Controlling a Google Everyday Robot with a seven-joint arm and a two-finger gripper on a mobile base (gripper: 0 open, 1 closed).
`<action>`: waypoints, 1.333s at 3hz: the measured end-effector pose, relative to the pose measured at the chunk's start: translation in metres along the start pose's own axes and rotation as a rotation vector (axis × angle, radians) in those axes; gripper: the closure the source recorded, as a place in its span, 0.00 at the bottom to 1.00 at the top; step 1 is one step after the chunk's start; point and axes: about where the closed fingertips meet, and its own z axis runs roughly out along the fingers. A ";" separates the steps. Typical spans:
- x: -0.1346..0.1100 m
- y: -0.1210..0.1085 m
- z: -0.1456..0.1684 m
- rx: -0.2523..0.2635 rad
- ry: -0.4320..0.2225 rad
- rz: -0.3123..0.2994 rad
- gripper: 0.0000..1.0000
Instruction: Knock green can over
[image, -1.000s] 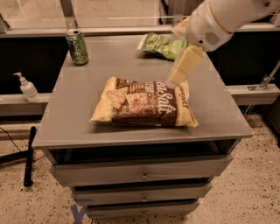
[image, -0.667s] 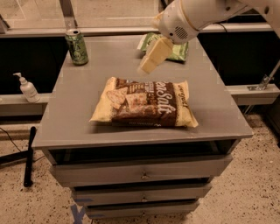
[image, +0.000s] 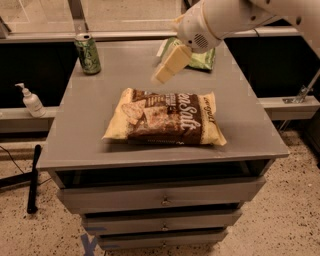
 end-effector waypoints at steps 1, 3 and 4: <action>-0.002 -0.020 0.043 0.054 -0.118 0.053 0.00; -0.008 -0.085 0.125 0.150 -0.303 0.135 0.00; -0.026 -0.098 0.158 0.137 -0.357 0.157 0.00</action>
Offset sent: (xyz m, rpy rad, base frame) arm 0.1578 0.0658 -0.0440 0.4308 -0.1410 -0.1492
